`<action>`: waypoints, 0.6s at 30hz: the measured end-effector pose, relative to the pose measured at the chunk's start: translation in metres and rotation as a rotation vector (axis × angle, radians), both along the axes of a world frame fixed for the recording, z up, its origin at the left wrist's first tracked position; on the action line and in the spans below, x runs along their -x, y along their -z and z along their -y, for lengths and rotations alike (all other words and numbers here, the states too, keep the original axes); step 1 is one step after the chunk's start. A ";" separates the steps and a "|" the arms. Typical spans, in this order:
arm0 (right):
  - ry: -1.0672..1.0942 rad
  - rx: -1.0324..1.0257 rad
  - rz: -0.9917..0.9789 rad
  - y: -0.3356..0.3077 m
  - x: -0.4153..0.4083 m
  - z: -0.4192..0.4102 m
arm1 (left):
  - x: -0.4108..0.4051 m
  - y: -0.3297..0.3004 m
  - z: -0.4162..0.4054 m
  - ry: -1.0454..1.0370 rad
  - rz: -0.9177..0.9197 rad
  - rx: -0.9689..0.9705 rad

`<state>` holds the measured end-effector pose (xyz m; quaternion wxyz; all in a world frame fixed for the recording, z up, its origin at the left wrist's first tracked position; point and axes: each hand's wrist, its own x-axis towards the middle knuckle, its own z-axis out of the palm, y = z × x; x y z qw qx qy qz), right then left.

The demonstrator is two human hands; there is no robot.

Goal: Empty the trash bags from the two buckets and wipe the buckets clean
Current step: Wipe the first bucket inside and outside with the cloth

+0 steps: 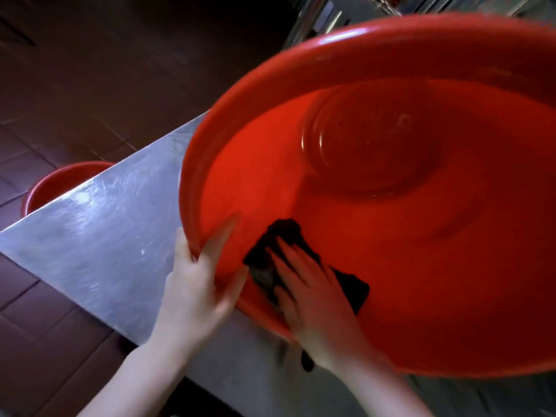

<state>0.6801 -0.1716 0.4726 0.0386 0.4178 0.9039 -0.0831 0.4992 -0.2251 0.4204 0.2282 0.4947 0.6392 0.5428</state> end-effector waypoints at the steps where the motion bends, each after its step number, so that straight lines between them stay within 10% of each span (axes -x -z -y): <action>1: 0.050 -0.064 0.047 0.001 -0.009 -0.015 | -0.001 -0.001 0.001 0.002 -0.012 -0.008; 7: 0.608 -0.189 0.245 0.007 0.010 -0.154 | -0.007 -0.003 0.001 -0.026 -0.006 -0.012; 13: 0.158 -0.057 -0.098 0.012 0.057 -0.060 | -0.003 -0.006 0.002 -0.138 -0.023 0.007; 18: 0.115 -0.104 0.296 -0.019 -0.012 -0.036 | -0.004 -0.008 0.002 -0.148 -0.024 -0.027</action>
